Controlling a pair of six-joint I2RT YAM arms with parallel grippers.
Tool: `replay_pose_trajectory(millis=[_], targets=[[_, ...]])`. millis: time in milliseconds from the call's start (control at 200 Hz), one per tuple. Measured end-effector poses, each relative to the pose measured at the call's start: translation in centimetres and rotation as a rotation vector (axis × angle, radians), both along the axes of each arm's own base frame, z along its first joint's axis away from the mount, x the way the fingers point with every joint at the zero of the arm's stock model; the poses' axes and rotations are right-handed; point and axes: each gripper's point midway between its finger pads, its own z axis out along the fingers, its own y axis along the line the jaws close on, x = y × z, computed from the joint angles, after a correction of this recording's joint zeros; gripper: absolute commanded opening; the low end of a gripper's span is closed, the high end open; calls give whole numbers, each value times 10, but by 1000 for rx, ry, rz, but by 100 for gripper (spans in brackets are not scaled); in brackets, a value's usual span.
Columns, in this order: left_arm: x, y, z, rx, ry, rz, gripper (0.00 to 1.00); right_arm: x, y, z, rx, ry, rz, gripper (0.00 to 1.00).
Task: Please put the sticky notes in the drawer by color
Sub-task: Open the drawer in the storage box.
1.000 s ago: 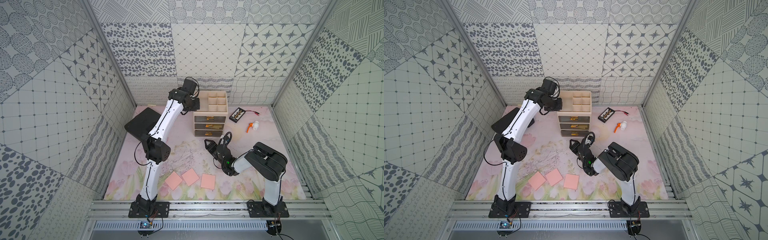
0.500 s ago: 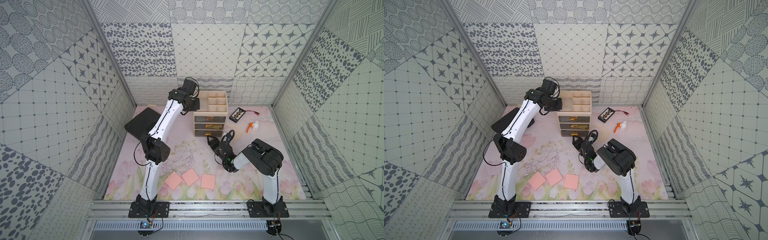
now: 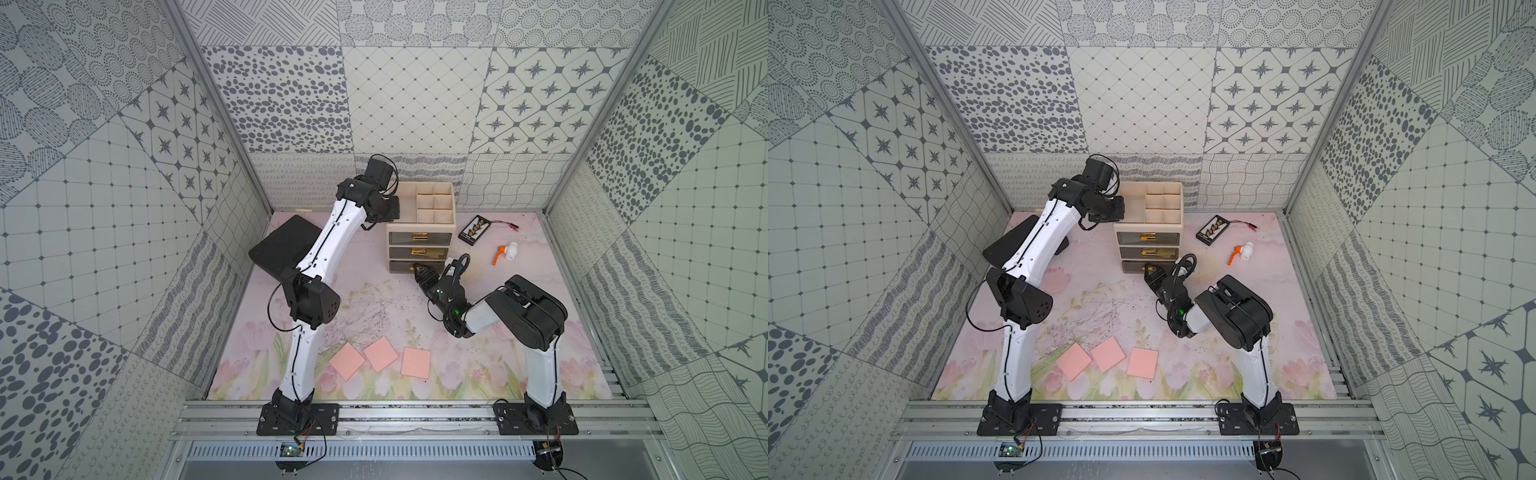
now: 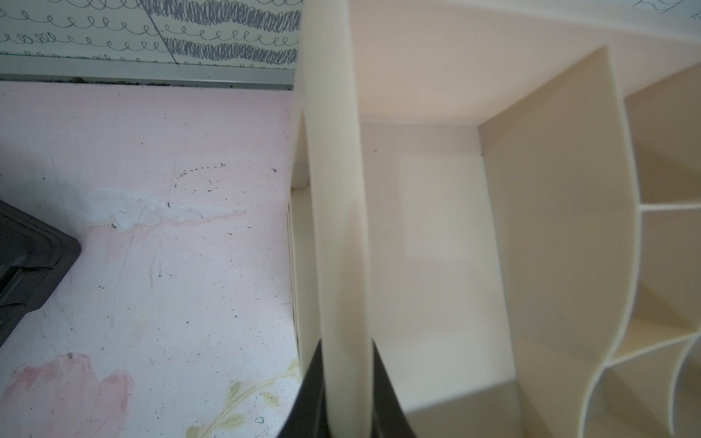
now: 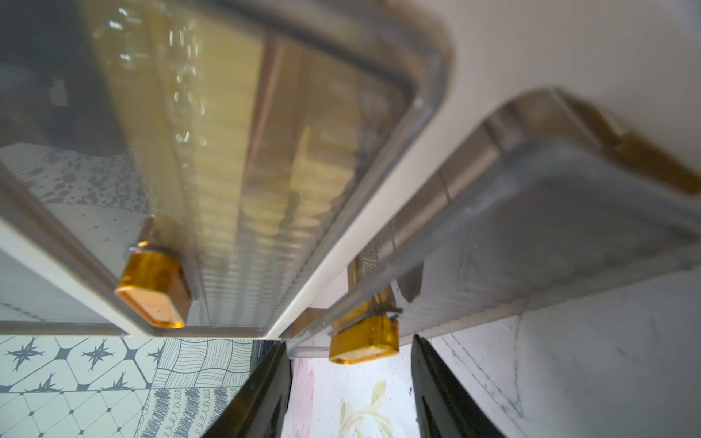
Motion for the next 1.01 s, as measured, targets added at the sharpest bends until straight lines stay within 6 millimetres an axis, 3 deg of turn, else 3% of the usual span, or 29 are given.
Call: replay_pose_trajectory(millis=[205, 515, 805, 1006], targets=[[0, 0, 0, 0, -1, 0, 12, 6, -6, -7, 9, 12, -16, 46], [0, 0, 0, 0, -1, -1, 12, 12, -4, -6, 27, 4, -17, 44], [0, 0, 0, 0, -2, -1, 12, 13, -2, -5, 34, 5, -16, 23], [0, 0, 0, 0, -2, -1, 12, 16, -3, -6, 65, 12, -29, 19]])
